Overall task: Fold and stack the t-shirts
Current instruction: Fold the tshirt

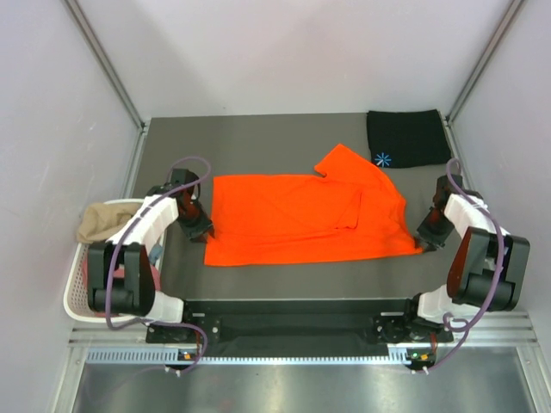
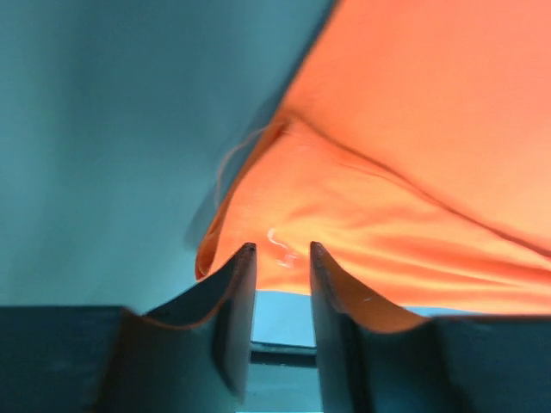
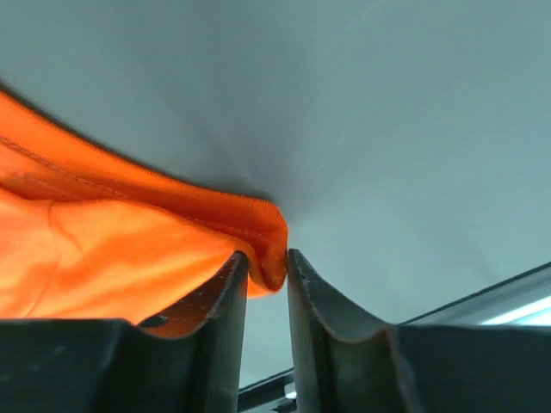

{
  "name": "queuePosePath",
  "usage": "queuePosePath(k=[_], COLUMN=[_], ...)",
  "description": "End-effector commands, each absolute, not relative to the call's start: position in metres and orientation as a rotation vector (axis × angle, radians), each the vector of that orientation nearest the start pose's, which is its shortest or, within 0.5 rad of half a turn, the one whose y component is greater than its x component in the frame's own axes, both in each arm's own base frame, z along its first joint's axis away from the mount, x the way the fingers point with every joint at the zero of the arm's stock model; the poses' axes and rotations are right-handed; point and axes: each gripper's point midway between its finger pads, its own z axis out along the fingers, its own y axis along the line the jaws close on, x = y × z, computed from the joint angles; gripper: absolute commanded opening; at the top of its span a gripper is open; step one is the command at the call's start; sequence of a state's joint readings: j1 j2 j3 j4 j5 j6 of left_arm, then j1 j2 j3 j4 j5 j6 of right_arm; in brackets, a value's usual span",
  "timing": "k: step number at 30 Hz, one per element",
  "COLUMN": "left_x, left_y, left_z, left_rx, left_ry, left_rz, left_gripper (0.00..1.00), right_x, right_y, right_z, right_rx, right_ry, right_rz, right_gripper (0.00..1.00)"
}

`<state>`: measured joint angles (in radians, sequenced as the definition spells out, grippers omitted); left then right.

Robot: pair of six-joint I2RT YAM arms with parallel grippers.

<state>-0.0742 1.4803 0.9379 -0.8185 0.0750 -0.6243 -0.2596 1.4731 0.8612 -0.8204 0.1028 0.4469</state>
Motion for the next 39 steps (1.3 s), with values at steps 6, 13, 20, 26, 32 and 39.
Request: queuePosePath(k=[6,13,20,26,32,39], left_x=[0.247,0.236,0.207,0.181,0.191,0.225], left_y=[-0.067,-0.058,-0.044,-0.038,-0.040,-0.066], left_z=[0.061,0.034,-0.011,-0.025,-0.002,0.048], left_rx=[-0.795,-0.893,-1.097,-1.175,-1.151,-0.988], left_ry=[2.811,2.836,2.934,2.997,2.948,2.876], left_rz=[-0.331,-0.241,-0.093,-0.027,-0.084,-0.404], left_gripper=[0.26,0.21,0.19,0.18,0.23,0.36], right_x=[0.253,0.273,0.258,0.242,0.246,0.309], right_y=[-0.059,-0.028,-0.019,-0.024,-0.022,0.026], right_z=[0.086,0.100,0.044,0.022,0.032,0.111], right_rx=[0.837,0.636,0.668,0.660,0.672,0.437], right_ry=[2.706,2.673,2.779,2.843,2.843,2.693], right_rz=[-0.190,-0.179,-0.156,-0.223,-0.207,-0.023], right_gripper=[0.45,0.45,0.44,0.45,0.45,0.61])
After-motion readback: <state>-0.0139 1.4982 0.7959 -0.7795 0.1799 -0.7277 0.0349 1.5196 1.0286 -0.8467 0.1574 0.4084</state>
